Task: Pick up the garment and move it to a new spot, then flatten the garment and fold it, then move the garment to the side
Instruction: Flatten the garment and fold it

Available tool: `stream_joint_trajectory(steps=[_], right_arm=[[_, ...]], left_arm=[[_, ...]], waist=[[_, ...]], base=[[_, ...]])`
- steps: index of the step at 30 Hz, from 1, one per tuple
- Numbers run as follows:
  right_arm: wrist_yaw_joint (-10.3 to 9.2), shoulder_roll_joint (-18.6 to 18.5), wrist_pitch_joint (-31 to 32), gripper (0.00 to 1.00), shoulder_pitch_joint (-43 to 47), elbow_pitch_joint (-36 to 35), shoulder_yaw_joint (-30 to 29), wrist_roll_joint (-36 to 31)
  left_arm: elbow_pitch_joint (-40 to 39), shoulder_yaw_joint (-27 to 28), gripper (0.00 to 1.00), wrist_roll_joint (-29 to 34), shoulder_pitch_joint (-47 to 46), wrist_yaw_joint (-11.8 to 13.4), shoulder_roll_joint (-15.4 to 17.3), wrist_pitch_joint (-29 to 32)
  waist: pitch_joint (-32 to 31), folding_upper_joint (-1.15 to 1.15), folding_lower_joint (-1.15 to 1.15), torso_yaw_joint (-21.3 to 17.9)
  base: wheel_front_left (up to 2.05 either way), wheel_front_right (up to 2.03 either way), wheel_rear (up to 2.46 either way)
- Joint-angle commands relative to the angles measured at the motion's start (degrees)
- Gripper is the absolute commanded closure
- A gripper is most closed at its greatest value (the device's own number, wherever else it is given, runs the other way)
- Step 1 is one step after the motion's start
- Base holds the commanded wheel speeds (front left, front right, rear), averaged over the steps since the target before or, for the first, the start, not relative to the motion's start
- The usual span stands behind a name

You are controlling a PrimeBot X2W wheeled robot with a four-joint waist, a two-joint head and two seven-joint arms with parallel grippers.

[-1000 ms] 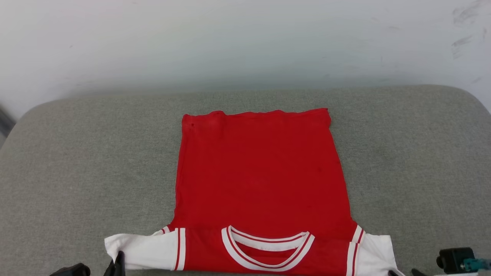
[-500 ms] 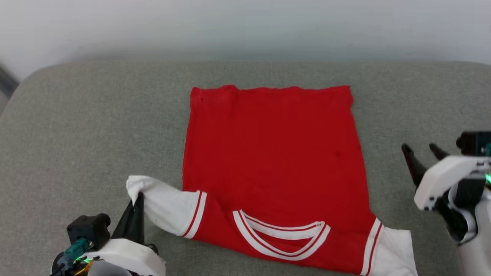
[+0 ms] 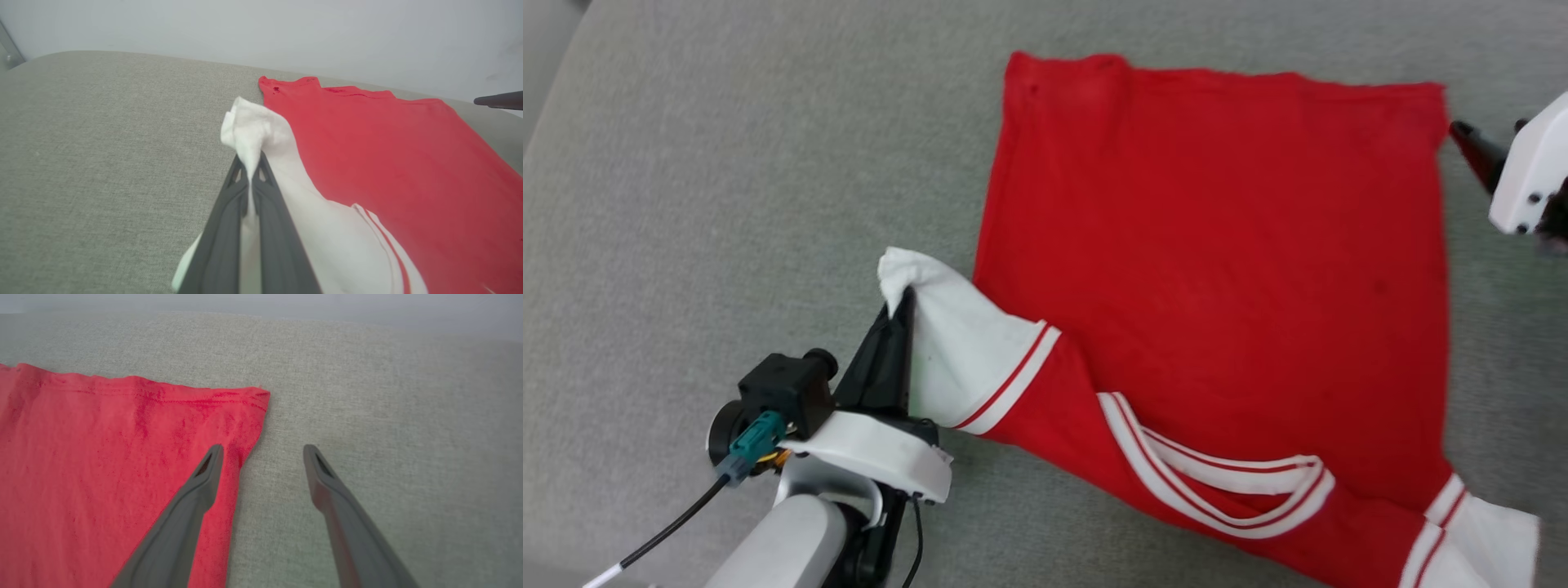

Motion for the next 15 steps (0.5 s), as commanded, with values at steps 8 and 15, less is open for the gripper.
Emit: stream_joint_trajectory(steps=[8,15], right_arm=[[-0.04,-0.99,4.74,0.0,-8.38,7.35,2.36,0.53],[-0.04,0.86,12.65,0.76,-6.32,14.82,3.55,1.41]], left_arm=[[2.16,-1.38,1.0,0.93,-4.59,-1.94,-2.74,-1.62],[4.1,-1.77,1.0,0.59,-5.06,-2.85,-3.6,-2.31]], waist=[[6.59,0.0,-0.02,5.81],[6.26,0.0,-0.02,6.18]], base=[[0.0,0.0,0.0],[0.0,0.0,0.0]])
